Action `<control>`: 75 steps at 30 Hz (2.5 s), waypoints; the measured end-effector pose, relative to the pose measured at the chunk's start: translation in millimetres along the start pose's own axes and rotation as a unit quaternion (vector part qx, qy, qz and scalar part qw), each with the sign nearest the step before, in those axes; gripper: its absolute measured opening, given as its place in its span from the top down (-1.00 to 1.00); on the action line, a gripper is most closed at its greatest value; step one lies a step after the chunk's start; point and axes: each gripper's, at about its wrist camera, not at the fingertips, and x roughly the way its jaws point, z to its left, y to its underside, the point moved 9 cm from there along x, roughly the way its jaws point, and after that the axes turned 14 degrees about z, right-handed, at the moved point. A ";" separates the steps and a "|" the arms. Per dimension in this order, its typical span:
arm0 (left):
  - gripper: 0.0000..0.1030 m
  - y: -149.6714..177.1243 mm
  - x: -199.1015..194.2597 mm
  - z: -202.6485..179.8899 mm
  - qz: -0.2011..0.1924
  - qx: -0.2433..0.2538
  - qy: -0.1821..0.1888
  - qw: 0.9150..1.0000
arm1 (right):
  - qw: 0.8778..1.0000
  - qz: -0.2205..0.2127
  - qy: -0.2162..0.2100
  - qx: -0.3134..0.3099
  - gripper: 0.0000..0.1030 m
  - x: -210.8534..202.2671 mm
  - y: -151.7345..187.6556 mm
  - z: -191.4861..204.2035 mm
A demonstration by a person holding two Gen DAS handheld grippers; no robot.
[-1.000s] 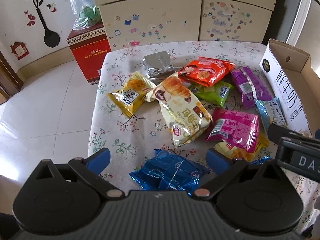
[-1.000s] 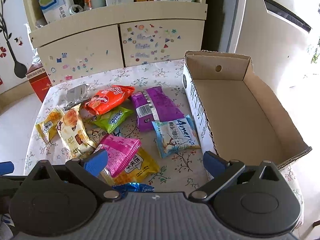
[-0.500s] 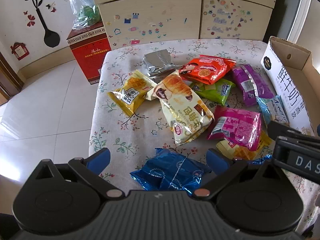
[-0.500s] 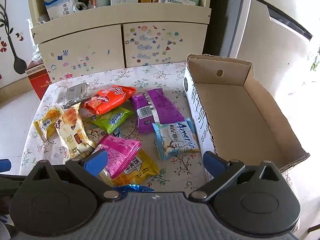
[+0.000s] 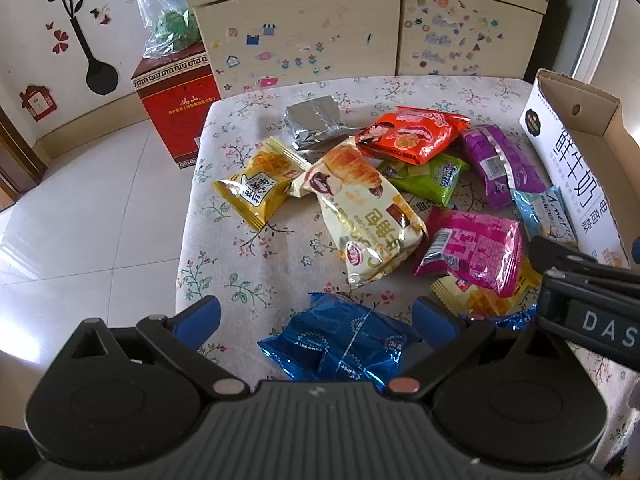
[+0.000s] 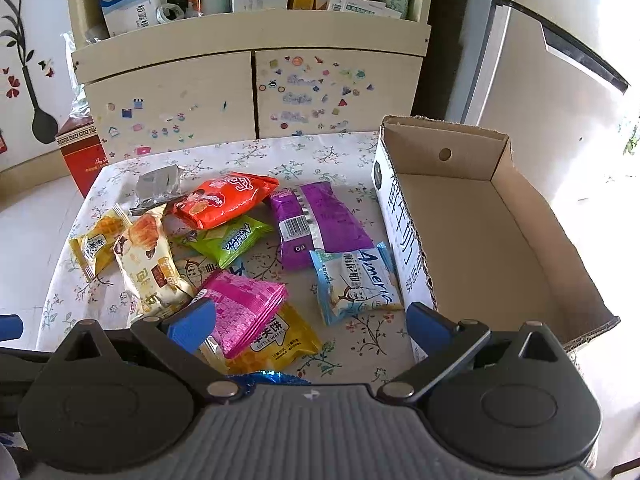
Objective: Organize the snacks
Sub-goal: 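Move both tools toward the snack pile on the table, then grasp a blue foil packet with the left tool while the right tool grasps another blue foil packet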
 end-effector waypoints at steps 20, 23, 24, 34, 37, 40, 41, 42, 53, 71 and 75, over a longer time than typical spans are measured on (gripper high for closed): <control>-0.97 8.3 10.7 28.6 -0.009 -0.027 0.060 0.998 | 0.990 0.015 -0.132 0.057 -1.00 -2.2 13.1 -28.3; -0.97 11.3 14.4 31.5 -0.010 -0.024 0.063 0.998 | 0.985 0.035 -0.154 0.064 -1.00 0.2 21.4 -29.8; -0.97 11.8 15.3 31.3 -0.010 -0.021 0.064 0.998 | 0.985 0.041 -0.157 0.061 -1.00 0.7 24.1 -28.4; -0.97 14.8 22.6 19.4 -0.002 0.001 0.083 0.997 | 0.977 0.105 -0.186 0.020 -1.00 12.7 48.7 -2.6; -0.96 13.6 20.0 17.3 -0.009 0.008 0.085 0.996 | 0.977 0.116 -0.179 0.011 -1.00 17.2 52.6 2.4; -0.96 12.7 12.3 15.2 -0.028 0.030 0.073 0.997 | 0.977 0.124 -0.174 0.007 -1.00 19.6 56.9 3.2; -0.96 11.9 9.7 15.2 -0.037 0.038 0.066 0.996 | 0.977 0.126 -0.174 0.007 -1.00 20.7 57.4 3.2; -0.96 11.1 8.2 15.4 -0.042 0.044 0.062 0.996 | 0.976 0.129 -0.173 0.008 -1.00 21.7 57.7 3.1; -0.97 23.3 13.9 -1.1 -0.055 0.155 0.036 0.986 | 0.975 0.151 -0.161 0.019 -0.82 32.9 61.6 5.2; -0.98 35.6 25.7 -9.7 -0.047 0.199 0.020 0.979 | 0.973 0.164 -0.160 0.017 -0.82 38.7 62.3 17.5; -0.98 33.6 32.5 -6.8 -0.041 0.182 0.028 0.982 | 0.972 0.173 -0.158 0.018 -0.60 44.9 64.7 20.2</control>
